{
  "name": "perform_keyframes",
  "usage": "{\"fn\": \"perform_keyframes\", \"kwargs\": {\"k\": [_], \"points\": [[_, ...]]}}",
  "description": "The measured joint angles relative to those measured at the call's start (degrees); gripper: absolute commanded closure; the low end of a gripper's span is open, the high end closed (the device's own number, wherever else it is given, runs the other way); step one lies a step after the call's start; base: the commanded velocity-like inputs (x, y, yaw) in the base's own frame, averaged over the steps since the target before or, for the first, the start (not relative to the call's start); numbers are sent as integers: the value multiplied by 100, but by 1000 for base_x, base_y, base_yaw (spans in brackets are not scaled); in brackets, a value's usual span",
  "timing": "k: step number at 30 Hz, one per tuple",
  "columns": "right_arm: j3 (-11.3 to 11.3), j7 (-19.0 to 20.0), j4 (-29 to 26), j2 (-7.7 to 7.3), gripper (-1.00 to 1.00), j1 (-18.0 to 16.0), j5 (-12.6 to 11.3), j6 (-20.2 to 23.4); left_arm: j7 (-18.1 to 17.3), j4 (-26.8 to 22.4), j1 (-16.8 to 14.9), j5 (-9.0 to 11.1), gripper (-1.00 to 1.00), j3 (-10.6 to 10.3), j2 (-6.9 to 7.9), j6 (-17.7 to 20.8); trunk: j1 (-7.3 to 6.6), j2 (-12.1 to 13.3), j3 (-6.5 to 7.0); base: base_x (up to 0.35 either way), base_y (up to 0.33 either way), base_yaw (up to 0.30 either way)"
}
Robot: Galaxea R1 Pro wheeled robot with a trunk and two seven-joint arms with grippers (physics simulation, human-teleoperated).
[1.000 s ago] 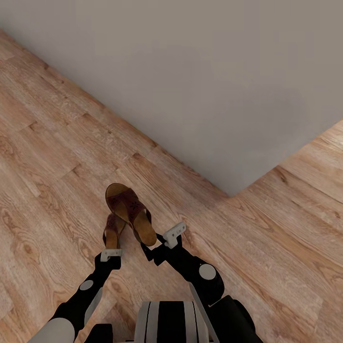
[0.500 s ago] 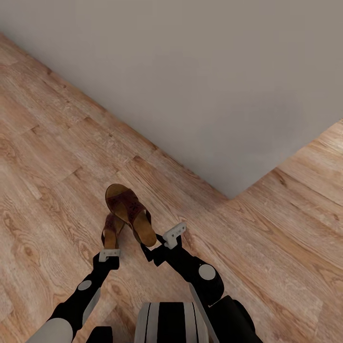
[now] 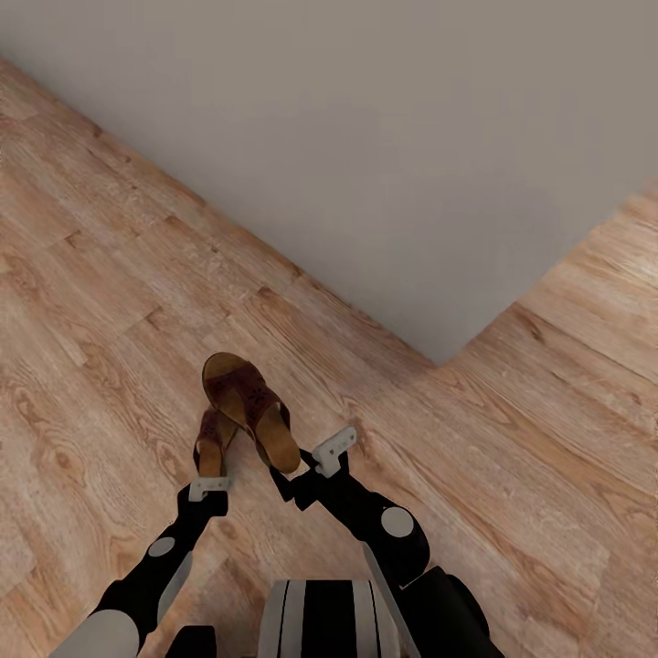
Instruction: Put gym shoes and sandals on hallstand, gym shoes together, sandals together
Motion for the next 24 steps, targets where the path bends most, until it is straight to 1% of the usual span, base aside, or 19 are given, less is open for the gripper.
{"fn": "perform_keyframes", "kwargs": {"k": [7,17,19,24], "points": [[5,-4,-8,0,100,0,2,-1,-1,4,0,11,100,4,76,2,0,0,0,-335,30,0],[1,-5,-3,0,100,0,4,-4,1,7,1,17,100,2,97,9,0,0,0,-329,107,0],[-4,-3,-3,0,100,0,5,-8,1,8,0,13,100,1,99,9,-1,0,0,-162,53,0],[-12,-8,-2,0,100,0,4,-8,-10,8,0,11,100,-6,99,4,-3,0,0,-44,15,0]]}}
